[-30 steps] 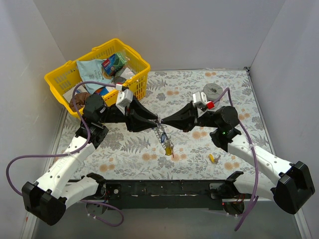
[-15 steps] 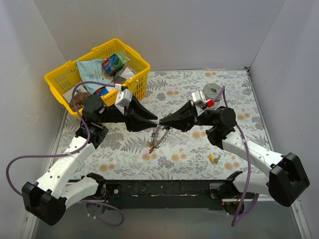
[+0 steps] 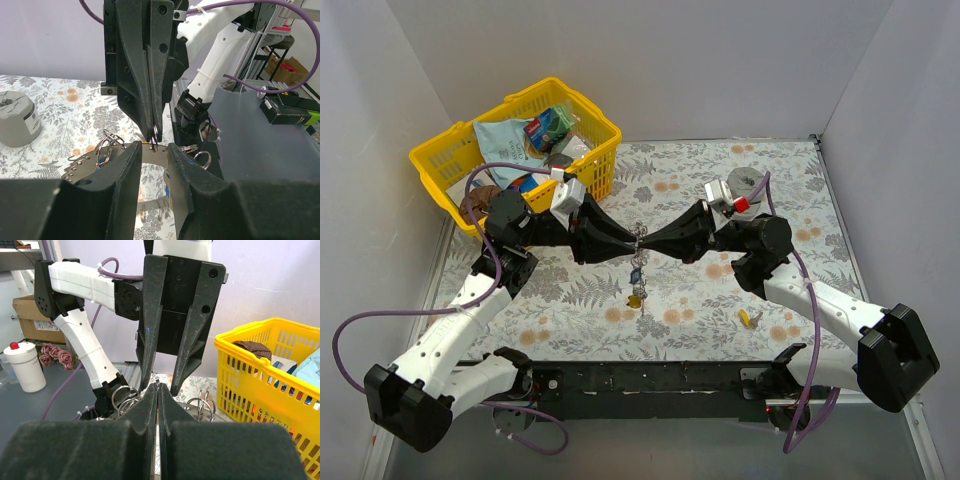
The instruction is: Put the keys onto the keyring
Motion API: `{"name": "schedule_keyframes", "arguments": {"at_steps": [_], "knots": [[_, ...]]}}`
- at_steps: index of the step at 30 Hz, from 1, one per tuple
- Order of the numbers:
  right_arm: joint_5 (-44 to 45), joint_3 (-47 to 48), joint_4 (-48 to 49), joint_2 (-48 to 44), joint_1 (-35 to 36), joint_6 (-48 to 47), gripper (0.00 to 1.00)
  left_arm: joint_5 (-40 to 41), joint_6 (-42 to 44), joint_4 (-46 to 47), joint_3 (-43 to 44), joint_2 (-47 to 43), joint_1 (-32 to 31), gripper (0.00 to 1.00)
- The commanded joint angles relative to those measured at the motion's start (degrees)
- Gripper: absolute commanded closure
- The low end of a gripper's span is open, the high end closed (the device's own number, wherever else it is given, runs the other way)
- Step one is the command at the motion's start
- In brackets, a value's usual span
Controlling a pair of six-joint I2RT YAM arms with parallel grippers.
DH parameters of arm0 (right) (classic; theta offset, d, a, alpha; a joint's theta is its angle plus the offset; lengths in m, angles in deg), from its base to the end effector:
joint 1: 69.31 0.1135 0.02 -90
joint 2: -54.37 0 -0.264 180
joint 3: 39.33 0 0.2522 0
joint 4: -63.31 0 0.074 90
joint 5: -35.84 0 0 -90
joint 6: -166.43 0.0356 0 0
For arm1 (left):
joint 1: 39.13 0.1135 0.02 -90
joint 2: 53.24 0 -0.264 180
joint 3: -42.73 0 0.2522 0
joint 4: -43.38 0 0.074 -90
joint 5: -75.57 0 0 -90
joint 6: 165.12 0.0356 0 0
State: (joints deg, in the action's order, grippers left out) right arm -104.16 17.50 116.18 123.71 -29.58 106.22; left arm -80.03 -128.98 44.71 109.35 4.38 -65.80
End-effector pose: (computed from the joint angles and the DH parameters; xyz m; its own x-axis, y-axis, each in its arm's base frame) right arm 0.1724 0.1788 0.3686 0.0051 0.4195 -0.9078 -0.9936 -0.1004 -0.0520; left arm 0.1776 -0.1255 0.3918 -0.7018 -0.0208 -0.7121 0.7109 -0.0845 -0.6982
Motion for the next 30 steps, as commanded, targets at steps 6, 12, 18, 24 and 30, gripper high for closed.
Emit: {"name": "schedule_keyframes", "arguments": {"at_steps": [6, 12, 18, 24, 30], "knots": [[2.5, 1.2, 5.5, -1.5, -0.2, -0.3, 0.99, 0.0, -0.7, 0.4, 0.0, 1.3, 0.3, 0.76], [2.1, 1.0, 5.9, -1.3, -0.2, 0.4, 0.99, 0.7, -1.8, 0.7, 0.1, 2.1, 0.3, 0.82], [1.3, 0.3, 7.5, -0.8, -0.2, 2.4, 0.99, 1.3, -2.8, 1.5, 0.2, 2.5, 0.4, 0.86], [1.0, -0.1, 8.1, -0.5, -0.2, 3.1, 0.99, 1.9, -4.1, 2.6, 0.0, 2.8, 0.3, 0.76], [0.7, -0.3, 8.6, -0.3, -0.2, 4.0, 0.99, 2.3, -4.8, 3.6, -0.1, 3.0, 0.4, 0.73]]}}
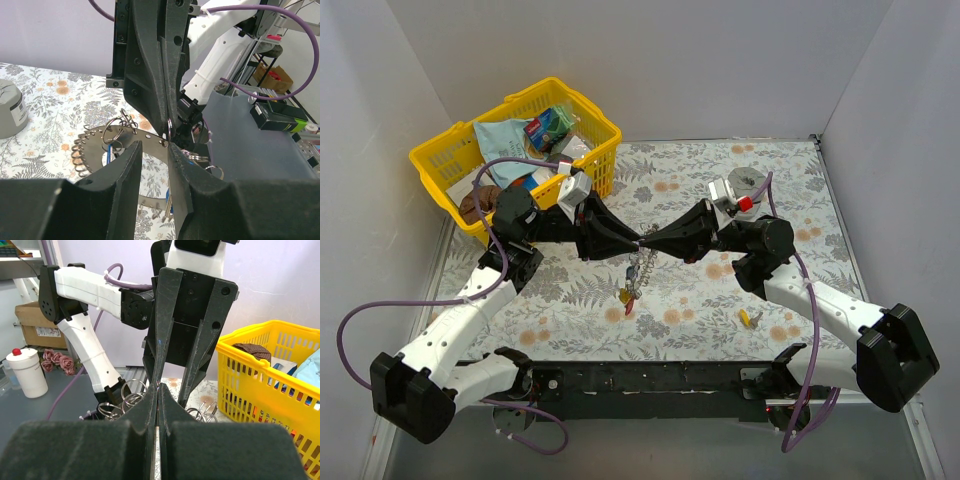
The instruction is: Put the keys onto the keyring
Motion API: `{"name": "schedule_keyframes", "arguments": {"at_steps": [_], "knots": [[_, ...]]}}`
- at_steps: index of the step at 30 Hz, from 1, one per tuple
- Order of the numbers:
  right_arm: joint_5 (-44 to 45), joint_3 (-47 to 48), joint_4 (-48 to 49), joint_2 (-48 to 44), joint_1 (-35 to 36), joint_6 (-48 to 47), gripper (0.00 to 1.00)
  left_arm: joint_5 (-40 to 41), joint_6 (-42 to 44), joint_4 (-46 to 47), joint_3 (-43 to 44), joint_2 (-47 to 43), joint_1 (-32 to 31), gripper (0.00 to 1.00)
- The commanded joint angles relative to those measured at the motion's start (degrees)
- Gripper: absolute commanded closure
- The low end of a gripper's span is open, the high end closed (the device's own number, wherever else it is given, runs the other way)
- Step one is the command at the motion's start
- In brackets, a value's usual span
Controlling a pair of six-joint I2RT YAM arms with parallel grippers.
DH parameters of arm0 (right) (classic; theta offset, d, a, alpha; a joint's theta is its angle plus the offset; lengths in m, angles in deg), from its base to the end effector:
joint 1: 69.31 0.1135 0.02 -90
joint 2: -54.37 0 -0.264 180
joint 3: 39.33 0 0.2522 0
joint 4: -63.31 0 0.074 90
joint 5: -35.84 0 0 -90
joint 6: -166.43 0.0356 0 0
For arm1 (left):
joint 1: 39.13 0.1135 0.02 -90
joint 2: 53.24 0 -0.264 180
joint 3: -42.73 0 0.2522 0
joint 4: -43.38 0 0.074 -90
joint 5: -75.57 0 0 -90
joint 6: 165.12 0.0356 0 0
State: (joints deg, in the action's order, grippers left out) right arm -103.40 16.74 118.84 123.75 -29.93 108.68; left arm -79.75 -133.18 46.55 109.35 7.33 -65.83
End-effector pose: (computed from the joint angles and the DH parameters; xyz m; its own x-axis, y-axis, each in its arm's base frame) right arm 0.1719 0.1759 0.3679 -0.0131 0.4400 -0.8979 -0.9942 -0.1017 -0.0353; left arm 0.1899 -0.1317 0.3843 -0.7634 -0.0127 -0.6457 0.6446 -0.0769 -0.7606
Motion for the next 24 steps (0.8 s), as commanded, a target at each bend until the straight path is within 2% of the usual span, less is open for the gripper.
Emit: {"name": "schedule_keyframes", "arguments": {"at_steps": [1, 14, 21, 24], "knots": [[-0.1, 0.5, 6.0, -0.3, 0.2, 1.6, 0.99, 2.1, -0.7, 1.8, -0.1, 0.2, 0.4, 0.73], [-0.7, 0.3, 7.3, 0.6, 0.3, 3.2, 0.99, 3.4, -3.0, 2.9, 0.3, 1.4, 0.3, 0.69], [-0.9, 0.5, 8.0, 1.2, 0.3, 3.7, 0.99, 3.4, -3.3, 3.3, 0.4, 1.8, 0.3, 0.79], [-1.0, 0.5, 8.6, 1.5, 0.3, 4.3, 0.99, 3.2, -3.2, 3.4, 0.4, 2.1, 0.3, 0.95]]}}
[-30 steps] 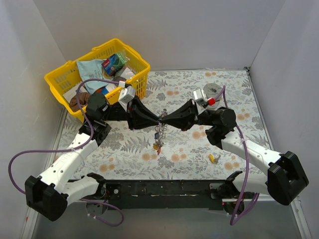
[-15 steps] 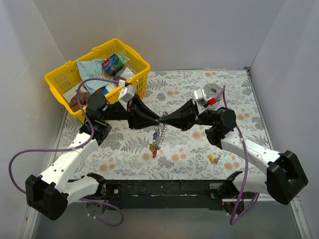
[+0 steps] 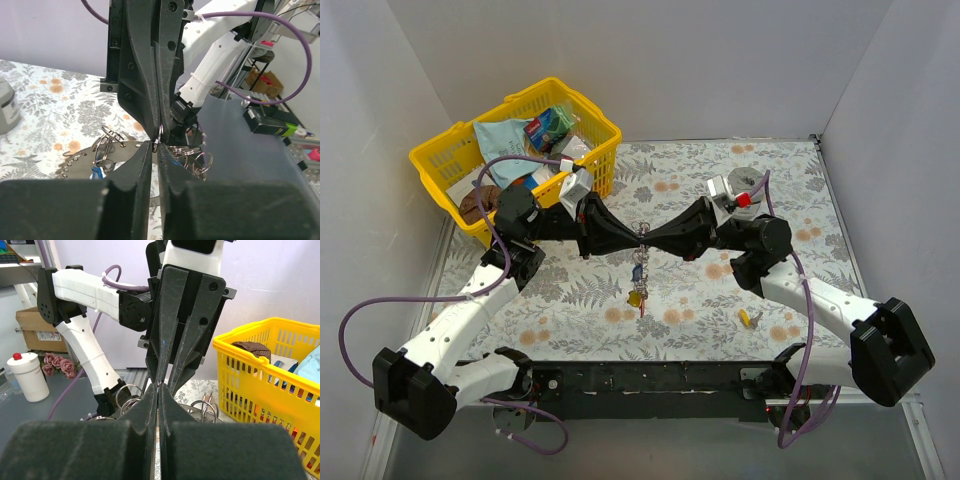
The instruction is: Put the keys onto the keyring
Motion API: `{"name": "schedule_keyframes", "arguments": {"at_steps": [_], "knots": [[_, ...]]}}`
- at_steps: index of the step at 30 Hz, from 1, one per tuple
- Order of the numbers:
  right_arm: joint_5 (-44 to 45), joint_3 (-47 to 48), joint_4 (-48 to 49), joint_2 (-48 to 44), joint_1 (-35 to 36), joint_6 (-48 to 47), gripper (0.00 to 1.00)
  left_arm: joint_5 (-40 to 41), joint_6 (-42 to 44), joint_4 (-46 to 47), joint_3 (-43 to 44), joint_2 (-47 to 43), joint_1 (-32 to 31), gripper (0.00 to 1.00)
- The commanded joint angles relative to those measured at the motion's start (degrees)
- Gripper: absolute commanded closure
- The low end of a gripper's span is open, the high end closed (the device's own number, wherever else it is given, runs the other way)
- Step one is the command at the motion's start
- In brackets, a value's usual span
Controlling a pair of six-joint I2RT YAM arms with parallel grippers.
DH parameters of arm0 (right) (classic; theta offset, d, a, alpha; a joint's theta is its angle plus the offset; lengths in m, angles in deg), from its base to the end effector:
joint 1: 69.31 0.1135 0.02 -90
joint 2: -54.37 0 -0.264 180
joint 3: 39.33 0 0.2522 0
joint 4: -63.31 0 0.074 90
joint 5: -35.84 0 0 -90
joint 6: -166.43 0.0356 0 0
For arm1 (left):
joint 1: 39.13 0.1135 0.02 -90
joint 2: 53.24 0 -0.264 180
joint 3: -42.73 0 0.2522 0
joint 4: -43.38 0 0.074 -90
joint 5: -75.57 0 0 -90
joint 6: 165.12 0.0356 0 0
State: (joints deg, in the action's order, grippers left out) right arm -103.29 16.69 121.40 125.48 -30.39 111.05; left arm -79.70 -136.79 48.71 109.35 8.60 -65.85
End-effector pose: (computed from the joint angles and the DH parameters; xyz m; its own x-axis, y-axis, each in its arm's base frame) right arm 0.1770 0.1775 0.3640 -0.0413 0.4444 -0.8949 -0.9938 -0.1104 -0.0089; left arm 0.1947 -0.1342 0.3829 -0.7942 -0.0125 -0.6075 0.6063 -0.0829 -0.7909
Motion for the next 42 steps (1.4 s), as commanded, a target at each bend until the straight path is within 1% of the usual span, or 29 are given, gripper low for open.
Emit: {"name": "schedule_keyframes", "arguments": {"at_steps": [1, 5, 10, 13, 14, 16, 17, 18, 19, 20, 22, 23, 25, 26, 31, 35, 36, 39, 40, 42], "knots": [[-1.1, 0.5, 6.1, -0.1, 0.6, 2.1, 0.99, 3.3, 0.5, 1.1, 0.4, 0.9, 0.4, 1.0], [-1.2, 0.6, 6.3, 0.0, 0.7, 2.2, 0.99, 4.8, 0.8, 0.8, 0.0, 0.2, 0.3, 1.0], [-0.4, 0.2, 5.8, -0.1, 0.7, 2.2, 0.99, 7.7, 4.2, -2.6, 0.5, -0.9, 0.4, 1.0], [0.5, -0.6, 5.7, -0.7, 0.7, 1.7, 0.77, 8.9, 6.8, -5.4, 0.9, -1.5, 0.4, 1.0], [0.6, -0.8, 5.5, -1.1, 0.7, 0.9, 0.62, 9.2, 7.5, -6.6, 0.9, -1.7, 0.4, 1.0], [1.3, -1.3, 3.7, -2.1, 0.7, -0.4, 0.47, 10.1, 9.4, -7.8, 1.1, -2.3, 0.4, 1.0], [1.8, -1.4, 2.4, -2.6, 0.6, -2.2, 0.34, 10.2, 10.1, -8.9, 1.1, -2.4, 0.4, 1.0], [2.4, -1.5, 0.8, -3.9, 0.6, -3.2, 0.29, 10.7, 10.7, -9.4, 1.2, -2.7, 0.4, 1.0], [4.0, -1.5, -3.3, -4.7, 0.6, -4.1, 0.26, 10.9, 12.3, -10.1, 1.2, -3.1, 0.4, 1.0], [5.0, -1.4, -5.5, -5.4, 0.6, -5.3, 0.18, 11.2, 13.0, -11.2, 1.1, -3.3, 0.4, 1.0], [6.8, -1.4, -9.3, -7.7, 0.5, -8.8, 0.13, 11.7, 14.5, -12.6, 1.2, -3.9, 0.4, 1.0], [7.5, -1.4, -12.9, -8.6, 0.4, -9.8, 0.08, 11.7, 16.0, -13.8, 1.3, -4.0, 0.4, 1.0], [10.0, -1.5, -16.1, -11.2, 0.3, -13.0, 0.04, 11.7, 17.5, -15.0, 1.5, -4.3, 0.4, 1.0], [10.8, -1.7, -19.4, -12.0, 0.3, -14.0, 0.01, 11.7, 19.0, -16.2, 1.8, -4.4, 0.4, 1.0], [15.0, -1.8, -26.5, -16.1, -0.1, -19.7, 0.01, 12.5, 22.4, -18.6, 2.3, -4.9, 0.4, 1.0], [17.8, -2.3, -31.4, -17.9, -0.2, -21.7, 0.02, 14.2, 25.0, -21.8, 3.1, -5.0, 0.4, 1.0], [18.7, -2.4, -33.9, -18.9, -0.2, -22.1, 0.02, 14.5, 25.9, -22.3, 3.5, -4.9, 0.4, 1.0], [24.1, -3.2, -37.4, -21.2, -0.2, -23.0, 0.03, 15.4, 27.6, -24.1, 4.1, -4.7, 0.4, 1.0], [27.5, -3.8, -40.1, -22.0, -0.3, -23.1, 0.03, 15.6, 28.1, -24.4, 4.3, -4.7, 0.4, 1.0], [30.1, -4.8, -41.7, -23.7, -0.4, -22.7, 0.03, 16.5, 29.0, -25.8, 4.4, -4.7, 0.4, 1.0]]}}
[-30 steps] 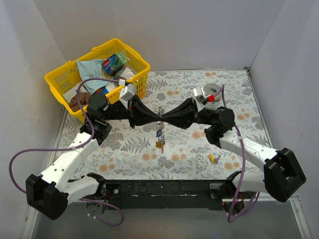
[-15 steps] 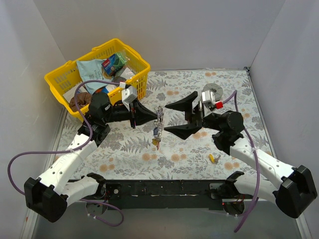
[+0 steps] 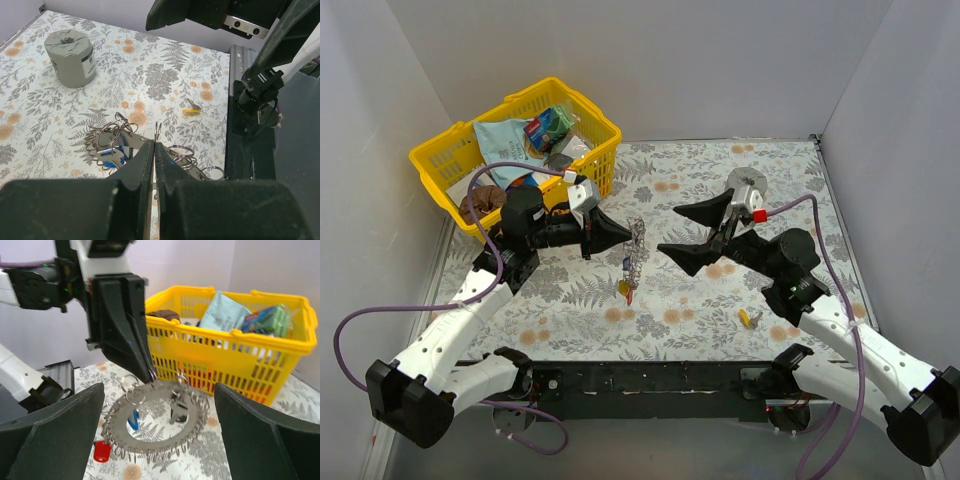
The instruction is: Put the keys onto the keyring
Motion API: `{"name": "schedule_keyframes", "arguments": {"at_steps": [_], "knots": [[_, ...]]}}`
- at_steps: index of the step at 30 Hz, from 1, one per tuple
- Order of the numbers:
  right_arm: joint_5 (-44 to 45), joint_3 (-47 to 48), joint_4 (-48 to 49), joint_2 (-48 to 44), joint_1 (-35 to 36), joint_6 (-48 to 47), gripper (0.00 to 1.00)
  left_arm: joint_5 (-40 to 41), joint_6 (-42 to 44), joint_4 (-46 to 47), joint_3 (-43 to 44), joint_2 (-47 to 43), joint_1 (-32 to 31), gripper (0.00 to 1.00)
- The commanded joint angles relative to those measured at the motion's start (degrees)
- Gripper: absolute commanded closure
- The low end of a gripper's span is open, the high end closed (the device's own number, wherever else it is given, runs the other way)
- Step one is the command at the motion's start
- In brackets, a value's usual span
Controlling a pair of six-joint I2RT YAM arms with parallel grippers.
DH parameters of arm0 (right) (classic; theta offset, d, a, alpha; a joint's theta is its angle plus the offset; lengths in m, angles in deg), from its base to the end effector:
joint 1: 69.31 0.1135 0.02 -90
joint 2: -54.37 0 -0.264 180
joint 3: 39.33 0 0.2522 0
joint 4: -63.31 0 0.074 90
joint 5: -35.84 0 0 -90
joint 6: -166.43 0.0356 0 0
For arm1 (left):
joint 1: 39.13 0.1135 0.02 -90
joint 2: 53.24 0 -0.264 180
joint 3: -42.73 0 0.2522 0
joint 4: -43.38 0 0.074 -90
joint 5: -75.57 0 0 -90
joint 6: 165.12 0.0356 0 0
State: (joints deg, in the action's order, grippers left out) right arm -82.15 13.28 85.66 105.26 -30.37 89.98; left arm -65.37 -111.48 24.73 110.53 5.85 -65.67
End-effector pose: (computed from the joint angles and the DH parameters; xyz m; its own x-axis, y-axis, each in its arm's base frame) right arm 0.1465 0.1398 0.3689 0.1003 0.3470 -0.9325 -0.9379 0.3458 0.0278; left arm 0.1922 -0.1269 0.3616 -0.6969 -0.0695 -0.7138 0.6862 0.2245 -0.6919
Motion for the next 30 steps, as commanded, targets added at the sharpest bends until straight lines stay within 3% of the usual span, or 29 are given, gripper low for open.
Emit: {"name": "schedule_keyframes", "arguments": {"at_steps": [1, 7, 16, 24, 30], "knots": [[12.0, -1.8, -8.7, -4.0, -0.4, -1.3, 0.03, 2.5, 4.4, -2.2, 3.2, -2.0, 0.2, 1.0], [27.7, -2.6, -21.2, -7.7, -0.6, 4.5, 0.05, 5.1, 6.6, -5.1, 2.8, -1.7, 0.2, 1.0], [49.3, 0.0, -50.9, -10.0, -0.6, 18.1, 0.02, 6.5, 7.0, -5.8, -0.5, -1.7, 0.2, 1.0], [53.7, -2.3, -68.5, -9.2, -0.6, 33.8, 0.04, 7.0, 7.5, -5.8, -2.6, -1.4, 0.2, 1.0], [54.9, -1.2, -83.8, -3.2, -0.6, 44.0, 0.02, 7.0, 7.5, -5.2, -3.8, -1.1, 0.2, 1.0]]}}
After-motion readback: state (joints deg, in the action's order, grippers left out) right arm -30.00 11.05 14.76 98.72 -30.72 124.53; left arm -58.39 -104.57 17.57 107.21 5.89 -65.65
